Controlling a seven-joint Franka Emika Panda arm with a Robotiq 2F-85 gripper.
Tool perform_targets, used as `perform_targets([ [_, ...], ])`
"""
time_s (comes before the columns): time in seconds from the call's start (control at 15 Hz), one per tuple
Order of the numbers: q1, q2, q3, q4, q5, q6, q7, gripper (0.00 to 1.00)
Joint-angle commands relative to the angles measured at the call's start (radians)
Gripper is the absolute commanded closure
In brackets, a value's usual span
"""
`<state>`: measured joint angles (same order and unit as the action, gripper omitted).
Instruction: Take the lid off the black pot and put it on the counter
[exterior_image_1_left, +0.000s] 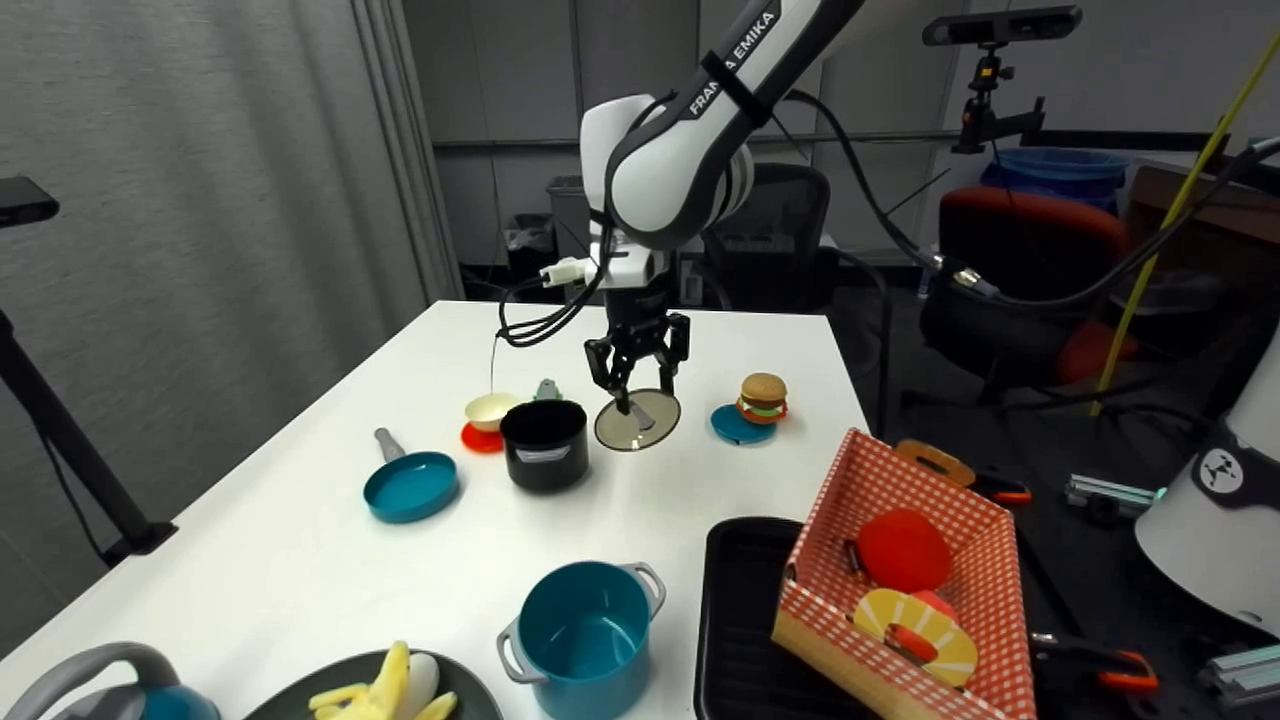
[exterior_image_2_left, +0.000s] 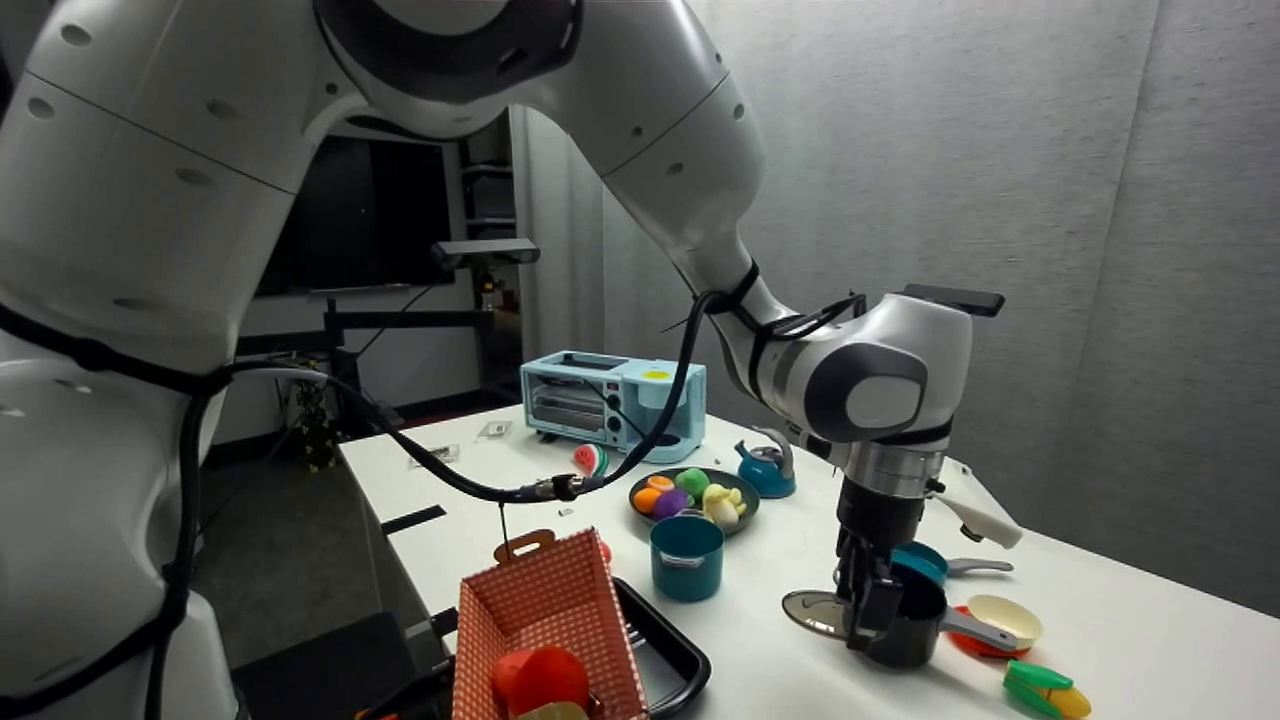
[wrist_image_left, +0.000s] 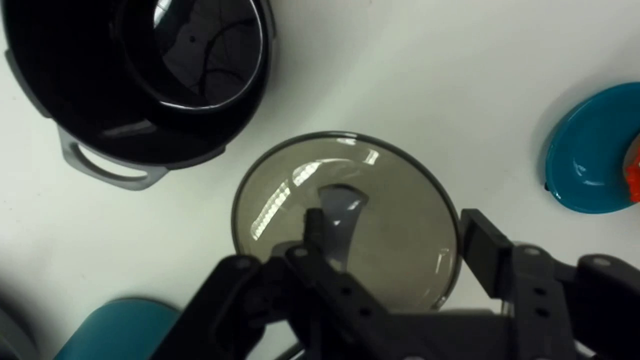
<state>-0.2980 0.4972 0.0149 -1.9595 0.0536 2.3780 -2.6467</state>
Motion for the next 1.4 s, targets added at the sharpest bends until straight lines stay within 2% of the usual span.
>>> perform_targets([
  [0.0, -0.029, -0.054, 0.003, -0.119, 0.068, 0.081, -0.008, 0.56],
  [0.33, -0.042, -0.03, 0.003, -0.134, 0.079, 0.098, -0.017, 0.56],
  [0.4, -0.041, -0.028, 0.002, -0.131, 0.074, 0.091, -0.017, 0.15],
  [0.53, -0.039, -0.026, 0.0, -0.127, 0.068, 0.086, -0.018, 0.02],
  [1.07, -0.048, -0.061, 0.009, -0.144, 0.074, 0.08, -0.048, 0.0],
  [1.33, -0.031, -0.184, 0.026, -0.213, 0.059, 0.059, -0.124, 0.0],
])
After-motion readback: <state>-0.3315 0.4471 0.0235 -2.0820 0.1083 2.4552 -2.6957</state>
